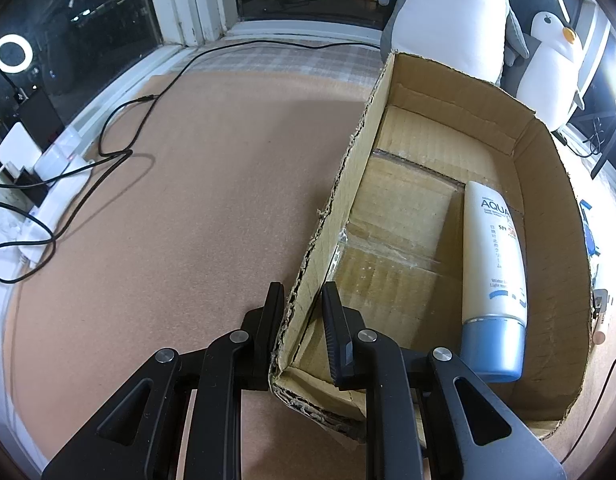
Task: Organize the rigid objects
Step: 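Open the right gripper and return it to the items, then grasp the white power adapter with the right gripper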
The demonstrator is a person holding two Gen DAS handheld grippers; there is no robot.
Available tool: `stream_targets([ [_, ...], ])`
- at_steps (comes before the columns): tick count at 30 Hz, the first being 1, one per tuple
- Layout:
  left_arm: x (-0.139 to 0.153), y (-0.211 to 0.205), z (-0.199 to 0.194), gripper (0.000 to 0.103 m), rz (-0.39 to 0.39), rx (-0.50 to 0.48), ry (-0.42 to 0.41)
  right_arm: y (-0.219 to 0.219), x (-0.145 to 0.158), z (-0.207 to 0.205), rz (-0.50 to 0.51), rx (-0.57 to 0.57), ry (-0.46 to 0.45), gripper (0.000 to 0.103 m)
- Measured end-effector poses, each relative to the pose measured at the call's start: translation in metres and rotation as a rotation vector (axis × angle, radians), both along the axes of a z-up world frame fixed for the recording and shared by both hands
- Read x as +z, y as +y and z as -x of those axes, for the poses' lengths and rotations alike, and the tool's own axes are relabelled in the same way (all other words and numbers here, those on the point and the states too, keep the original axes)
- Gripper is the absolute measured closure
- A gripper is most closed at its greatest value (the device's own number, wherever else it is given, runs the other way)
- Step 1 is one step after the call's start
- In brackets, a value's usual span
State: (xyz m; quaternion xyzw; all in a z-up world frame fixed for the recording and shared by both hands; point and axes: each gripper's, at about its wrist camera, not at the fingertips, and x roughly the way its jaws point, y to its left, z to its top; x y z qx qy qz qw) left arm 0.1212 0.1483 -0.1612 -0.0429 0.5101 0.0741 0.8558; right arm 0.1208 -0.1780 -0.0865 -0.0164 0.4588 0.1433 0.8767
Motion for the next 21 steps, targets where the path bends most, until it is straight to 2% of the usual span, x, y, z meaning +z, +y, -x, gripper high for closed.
stream_targets([
  [9, 0.001, -0.002, -0.002, 0.085, -0.012, 0.007, 0.007, -0.026, -0.029, -0.004, 0.065, 0.029, 0.050, 0.047],
  [21, 0.001, -0.003, -0.003, 0.085, -0.014, 0.012, 0.009, -0.018, -0.055, -0.021, 0.115, 0.085, 0.090, 0.047],
])
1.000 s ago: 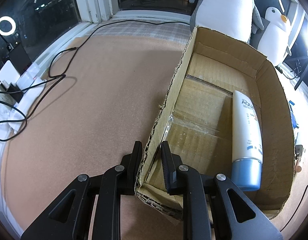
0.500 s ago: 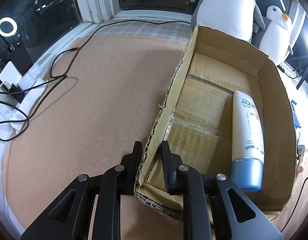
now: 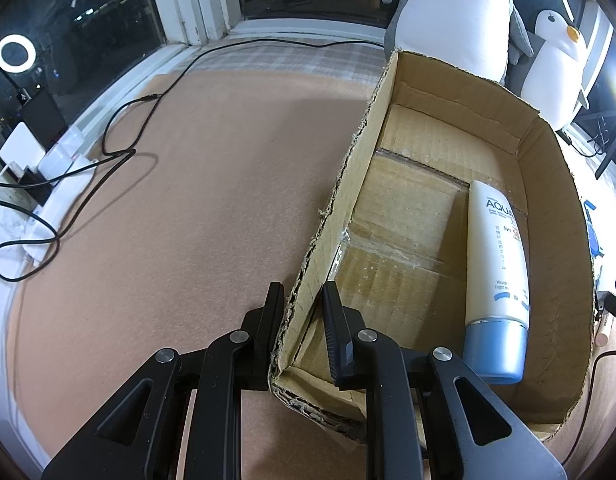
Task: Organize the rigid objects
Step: 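Grasp the white power adapter with the right gripper, then carry the adapter into the box beside the sunscreen tube and release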
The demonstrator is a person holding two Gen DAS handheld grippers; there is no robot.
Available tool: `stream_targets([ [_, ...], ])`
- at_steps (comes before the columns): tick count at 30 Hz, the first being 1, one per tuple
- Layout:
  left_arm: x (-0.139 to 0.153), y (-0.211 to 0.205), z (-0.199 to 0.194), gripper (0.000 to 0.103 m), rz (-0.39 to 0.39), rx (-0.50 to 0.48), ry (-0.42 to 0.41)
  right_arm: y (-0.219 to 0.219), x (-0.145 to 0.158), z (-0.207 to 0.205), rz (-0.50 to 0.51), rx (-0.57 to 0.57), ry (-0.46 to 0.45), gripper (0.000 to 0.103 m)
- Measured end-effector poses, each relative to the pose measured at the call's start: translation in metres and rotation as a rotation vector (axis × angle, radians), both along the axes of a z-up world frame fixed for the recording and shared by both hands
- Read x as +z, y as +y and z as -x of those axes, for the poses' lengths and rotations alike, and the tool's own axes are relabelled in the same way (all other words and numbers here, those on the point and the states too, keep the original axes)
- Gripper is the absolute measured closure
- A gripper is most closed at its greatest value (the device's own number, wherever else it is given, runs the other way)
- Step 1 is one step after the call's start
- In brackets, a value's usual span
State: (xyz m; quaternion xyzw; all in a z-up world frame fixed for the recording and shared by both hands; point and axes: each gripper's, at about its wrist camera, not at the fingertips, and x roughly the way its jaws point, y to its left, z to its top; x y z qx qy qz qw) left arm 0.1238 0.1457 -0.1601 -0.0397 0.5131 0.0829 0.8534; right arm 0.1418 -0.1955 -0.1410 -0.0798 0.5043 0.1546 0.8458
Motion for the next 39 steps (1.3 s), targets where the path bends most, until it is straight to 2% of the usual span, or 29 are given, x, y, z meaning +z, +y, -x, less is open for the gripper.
stream_targets([
  [17, 0.000, 0.000, 0.000, 0.085, 0.000, -0.001, 0.000, -0.007, -0.011, -0.019, -0.050, -0.006, 0.047, 0.048],
  [22, 0.000, 0.000, 0.000, 0.085, 0.000, -0.002, 0.000, -0.008, -0.011, -0.018, -0.074, -0.005, 0.055, 0.058],
  [28, 0.000, 0.000, -0.001, 0.085, 0.000, -0.002, 0.000, -0.009, -0.010, -0.015, -0.070, -0.017, 0.047, 0.059],
  [33, 0.000, 0.000, -0.001, 0.085, 0.001, -0.001, 0.000, -0.015, -0.002, -0.015, -0.086, -0.049, 0.030, 0.059],
  [39, 0.000, 0.001, 0.000, 0.085, 0.003, 0.000, -0.001, -0.012, 0.022, -0.013, -0.126, -0.067, -0.018, 0.059],
])
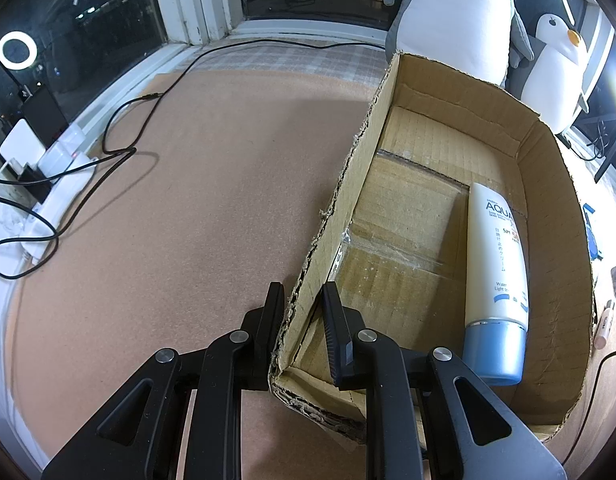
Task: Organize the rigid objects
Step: 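Carry the adapter into the box beside the sunscreen tube and release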
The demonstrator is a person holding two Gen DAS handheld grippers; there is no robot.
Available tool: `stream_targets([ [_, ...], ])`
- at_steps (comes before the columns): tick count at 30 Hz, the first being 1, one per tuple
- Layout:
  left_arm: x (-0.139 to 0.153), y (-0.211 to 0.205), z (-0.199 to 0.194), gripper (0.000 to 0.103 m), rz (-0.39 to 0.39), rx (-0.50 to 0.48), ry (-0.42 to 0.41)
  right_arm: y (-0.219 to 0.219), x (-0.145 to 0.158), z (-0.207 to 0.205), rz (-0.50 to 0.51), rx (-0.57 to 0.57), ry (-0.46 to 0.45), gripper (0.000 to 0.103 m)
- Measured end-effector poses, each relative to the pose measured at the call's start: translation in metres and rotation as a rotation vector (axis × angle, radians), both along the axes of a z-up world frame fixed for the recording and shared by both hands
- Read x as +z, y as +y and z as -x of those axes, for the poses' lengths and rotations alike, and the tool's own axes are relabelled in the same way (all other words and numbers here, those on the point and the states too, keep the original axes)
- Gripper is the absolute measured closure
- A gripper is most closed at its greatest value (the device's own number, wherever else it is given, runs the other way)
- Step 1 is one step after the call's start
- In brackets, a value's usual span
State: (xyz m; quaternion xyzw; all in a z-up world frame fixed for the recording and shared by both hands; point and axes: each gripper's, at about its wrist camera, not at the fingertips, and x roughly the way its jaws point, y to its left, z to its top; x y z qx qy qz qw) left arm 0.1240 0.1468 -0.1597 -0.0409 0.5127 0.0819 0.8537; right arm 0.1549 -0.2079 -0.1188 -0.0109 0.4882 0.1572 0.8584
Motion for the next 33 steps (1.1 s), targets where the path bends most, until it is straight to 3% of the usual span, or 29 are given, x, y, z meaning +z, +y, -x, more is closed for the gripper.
stream_targets([
  [11, -0.001, 0.001, 0.000, 0.085, 0.008, -0.001, -0.003, 0.052, 0.047, 0.000, -0.056, 0.079, -0.093, 0.059],
  [17, -0.001, 0.002, 0.000, 0.085, 0.019, 0.000, -0.007, 0.093, 0.057, -0.001, -0.076, 0.144, -0.112, 0.059],
  [33, -0.001, 0.002, 0.000, 0.085, 0.028, 0.003, -0.013, 0.176, 0.038, -0.011, -0.064, 0.248, -0.065, 0.059],
])
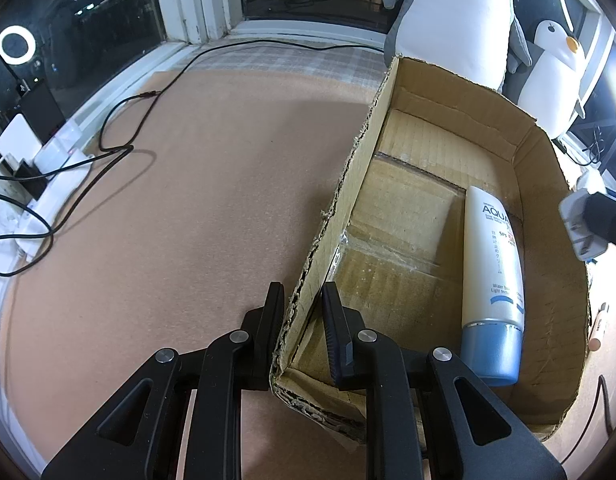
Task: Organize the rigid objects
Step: 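Carry the adapter into the box beside the sunscreen tube and release, then return the right gripper and grasp the pink-white COCO spray bottle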
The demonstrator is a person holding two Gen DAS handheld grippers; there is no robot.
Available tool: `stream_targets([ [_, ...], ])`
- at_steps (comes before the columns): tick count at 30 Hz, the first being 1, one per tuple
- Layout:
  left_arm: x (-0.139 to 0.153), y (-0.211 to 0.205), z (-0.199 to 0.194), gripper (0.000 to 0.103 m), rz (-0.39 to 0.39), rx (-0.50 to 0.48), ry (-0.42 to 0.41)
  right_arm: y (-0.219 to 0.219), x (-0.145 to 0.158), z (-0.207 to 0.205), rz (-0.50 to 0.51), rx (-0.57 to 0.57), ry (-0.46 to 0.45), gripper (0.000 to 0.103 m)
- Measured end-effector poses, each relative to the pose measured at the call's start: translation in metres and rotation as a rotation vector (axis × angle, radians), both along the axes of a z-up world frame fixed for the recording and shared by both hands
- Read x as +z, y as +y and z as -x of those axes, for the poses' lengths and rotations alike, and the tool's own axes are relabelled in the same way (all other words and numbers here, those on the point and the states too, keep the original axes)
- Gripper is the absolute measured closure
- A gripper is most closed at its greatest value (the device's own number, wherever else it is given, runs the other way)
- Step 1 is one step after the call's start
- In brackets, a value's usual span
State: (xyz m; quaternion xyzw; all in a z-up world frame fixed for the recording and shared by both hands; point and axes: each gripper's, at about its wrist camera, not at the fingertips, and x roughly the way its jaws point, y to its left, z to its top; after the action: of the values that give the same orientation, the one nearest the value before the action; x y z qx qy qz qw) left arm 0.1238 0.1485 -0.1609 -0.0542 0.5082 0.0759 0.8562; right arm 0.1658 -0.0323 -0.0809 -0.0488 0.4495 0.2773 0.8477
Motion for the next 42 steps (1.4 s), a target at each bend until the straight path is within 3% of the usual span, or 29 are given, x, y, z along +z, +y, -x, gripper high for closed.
stream_targets([
  [14, 0.000, 0.000, 0.000, 0.085, 0.000, 0.000, 0.000, 0.015, -0.018, -0.007, 0.048, 0.014, 0.024, 0.058],
  [18, 0.000, 0.001, 0.000, 0.085, 0.003, 0.000, -0.001, 0.015, -0.016, -0.006, 0.049, 0.003, 0.014, 0.040],
  [27, 0.000, 0.001, 0.000, 0.085, 0.001, -0.001, -0.001, 0.008, -0.013, -0.006, 0.045, -0.016, 0.014, 0.039],
  [34, 0.000, 0.001, 0.001, 0.085, 0.003, 0.000, -0.002, -0.011, -0.002, -0.002, 0.018, -0.045, 0.007, 0.039],
  [42, 0.000, 0.001, 0.001, 0.085, 0.002, -0.001, -0.003, -0.064, 0.020, 0.012, -0.025, -0.135, -0.004, 0.039],
])
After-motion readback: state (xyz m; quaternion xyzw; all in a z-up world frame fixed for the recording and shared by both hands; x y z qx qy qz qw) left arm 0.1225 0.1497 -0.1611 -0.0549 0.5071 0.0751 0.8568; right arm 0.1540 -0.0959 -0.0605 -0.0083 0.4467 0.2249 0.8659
